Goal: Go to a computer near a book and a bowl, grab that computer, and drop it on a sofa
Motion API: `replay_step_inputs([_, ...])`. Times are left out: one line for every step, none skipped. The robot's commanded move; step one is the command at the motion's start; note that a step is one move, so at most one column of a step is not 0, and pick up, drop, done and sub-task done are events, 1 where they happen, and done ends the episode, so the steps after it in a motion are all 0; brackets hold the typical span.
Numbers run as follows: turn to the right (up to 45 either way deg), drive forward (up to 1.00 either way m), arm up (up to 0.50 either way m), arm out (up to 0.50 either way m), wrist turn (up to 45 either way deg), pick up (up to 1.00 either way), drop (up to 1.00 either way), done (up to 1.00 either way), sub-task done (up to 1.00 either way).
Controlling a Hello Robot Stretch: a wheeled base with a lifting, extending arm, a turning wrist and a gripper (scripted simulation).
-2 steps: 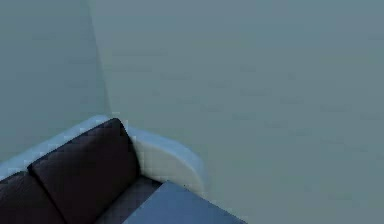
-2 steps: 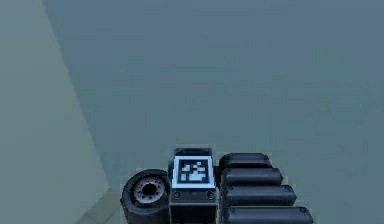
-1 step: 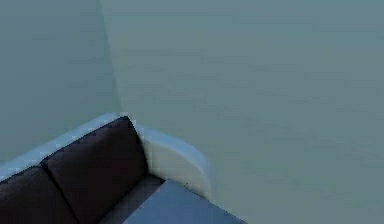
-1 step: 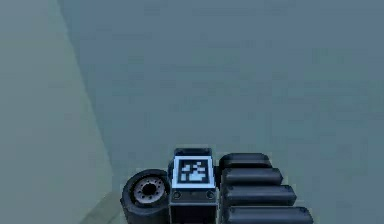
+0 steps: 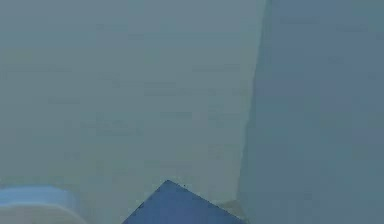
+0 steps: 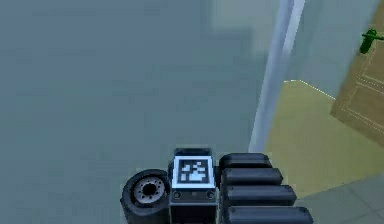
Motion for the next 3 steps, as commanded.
replay_step_inputs([45.0, 0.00, 0.00, 0.00, 0.0, 0.00, 0.00, 0.00, 0.00])
replay_step_inputs([45.0, 0.00, 0.00, 0.00, 0.0, 0.00, 0.00, 0.00, 0.00])
replay_step_inputs([21.0, 0.00, 0.00, 0.00, 0.0, 0.00, 0.00, 0.00, 0.00])
